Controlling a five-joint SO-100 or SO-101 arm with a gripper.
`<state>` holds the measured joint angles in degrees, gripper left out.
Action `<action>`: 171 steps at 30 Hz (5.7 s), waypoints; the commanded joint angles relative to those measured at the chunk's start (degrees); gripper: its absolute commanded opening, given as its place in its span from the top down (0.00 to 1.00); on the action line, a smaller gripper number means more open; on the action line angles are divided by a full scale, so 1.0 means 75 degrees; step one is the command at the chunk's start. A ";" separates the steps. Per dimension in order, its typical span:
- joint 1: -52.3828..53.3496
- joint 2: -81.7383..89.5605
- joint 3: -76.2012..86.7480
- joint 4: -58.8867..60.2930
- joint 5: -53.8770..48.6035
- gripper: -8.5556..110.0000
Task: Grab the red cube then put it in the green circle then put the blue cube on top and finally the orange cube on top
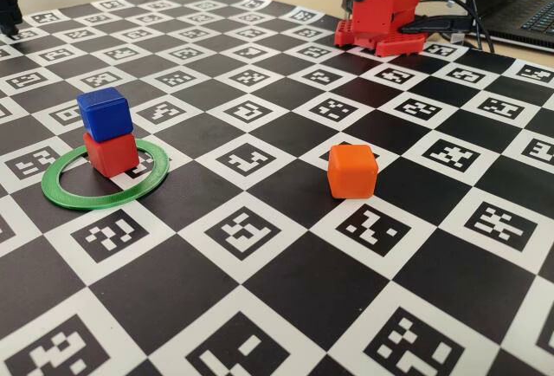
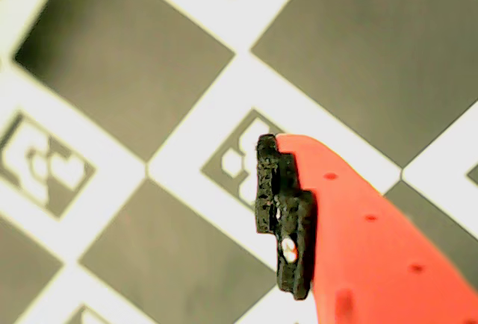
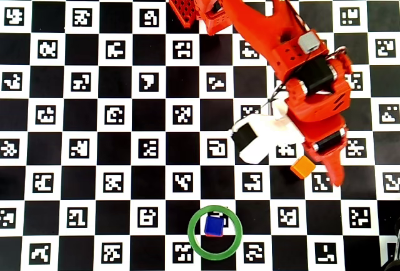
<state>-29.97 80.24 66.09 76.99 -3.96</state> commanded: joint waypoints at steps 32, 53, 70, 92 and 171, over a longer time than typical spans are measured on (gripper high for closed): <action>0.0105 -0.1477 0.1500 -0.2320 -0.1102 0.57; 0.0434 -0.1828 0.1922 -0.2988 -0.1289 0.57; 0.0246 -0.2191 0.1512 -0.2754 -0.1313 0.58; 0.0211 -0.2273 0.1324 -0.2789 -0.1207 0.72; 0.3961 -0.4383 -0.5391 0.0480 0.0129 0.86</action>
<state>-1.49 45.35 31.46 81.65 -3.16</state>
